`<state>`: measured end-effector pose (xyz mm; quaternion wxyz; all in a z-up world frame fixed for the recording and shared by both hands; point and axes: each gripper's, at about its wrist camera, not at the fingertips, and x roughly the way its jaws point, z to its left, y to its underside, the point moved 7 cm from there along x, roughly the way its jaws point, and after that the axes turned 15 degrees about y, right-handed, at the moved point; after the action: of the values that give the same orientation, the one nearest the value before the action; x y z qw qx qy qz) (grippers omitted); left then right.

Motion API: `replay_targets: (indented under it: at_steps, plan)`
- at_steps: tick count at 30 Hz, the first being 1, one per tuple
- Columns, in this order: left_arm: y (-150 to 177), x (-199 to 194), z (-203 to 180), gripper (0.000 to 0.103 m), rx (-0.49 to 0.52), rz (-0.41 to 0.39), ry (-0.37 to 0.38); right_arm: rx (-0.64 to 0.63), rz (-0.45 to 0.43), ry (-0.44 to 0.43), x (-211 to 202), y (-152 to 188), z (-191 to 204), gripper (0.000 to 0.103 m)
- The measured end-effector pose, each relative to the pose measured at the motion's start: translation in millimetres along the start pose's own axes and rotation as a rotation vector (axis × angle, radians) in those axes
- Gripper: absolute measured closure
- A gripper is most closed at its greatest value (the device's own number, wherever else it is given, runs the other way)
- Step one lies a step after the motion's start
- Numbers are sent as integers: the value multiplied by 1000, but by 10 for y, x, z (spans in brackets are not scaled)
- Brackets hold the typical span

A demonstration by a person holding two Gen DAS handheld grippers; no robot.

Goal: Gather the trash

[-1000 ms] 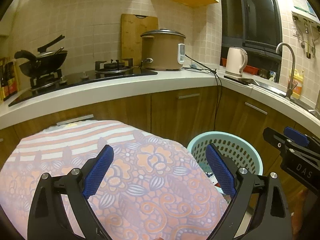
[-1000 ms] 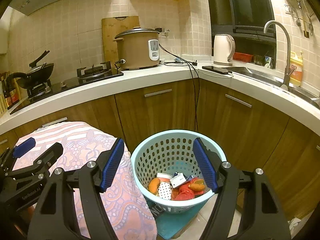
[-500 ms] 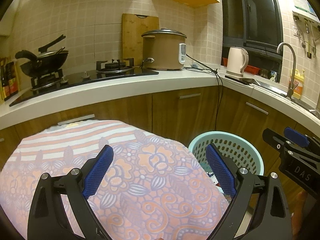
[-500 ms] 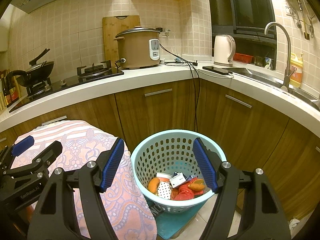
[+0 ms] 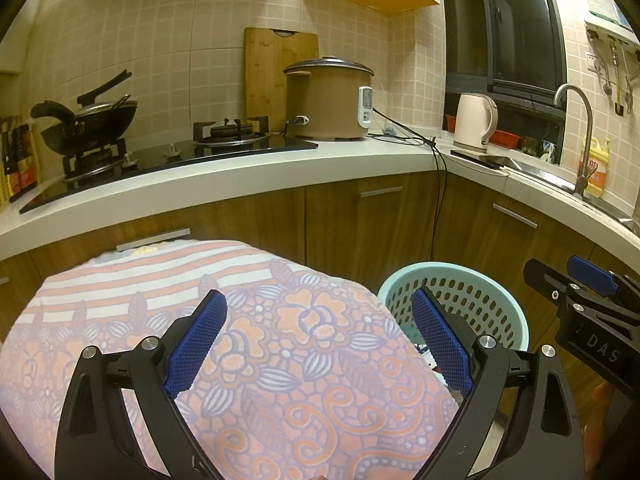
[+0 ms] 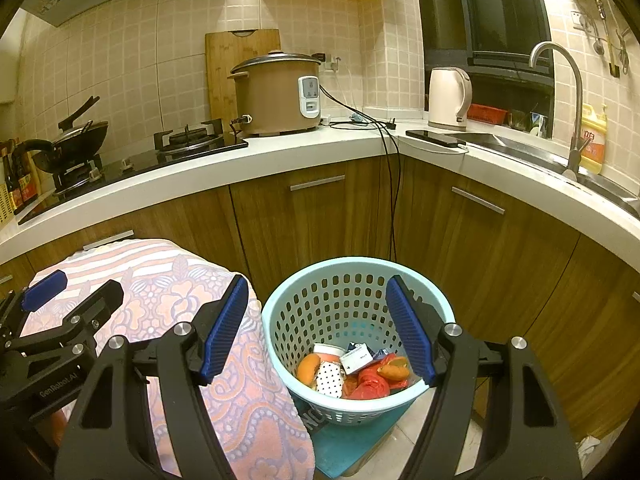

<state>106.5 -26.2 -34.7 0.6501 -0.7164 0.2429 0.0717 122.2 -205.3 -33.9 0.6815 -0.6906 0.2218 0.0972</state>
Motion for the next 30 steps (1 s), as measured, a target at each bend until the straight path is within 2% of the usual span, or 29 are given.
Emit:
replay_targets:
  at_steps: [30]
  plan:
    - [4, 3, 21, 10, -3, 2, 3, -5, 6, -10, 29, 20, 35, 35]
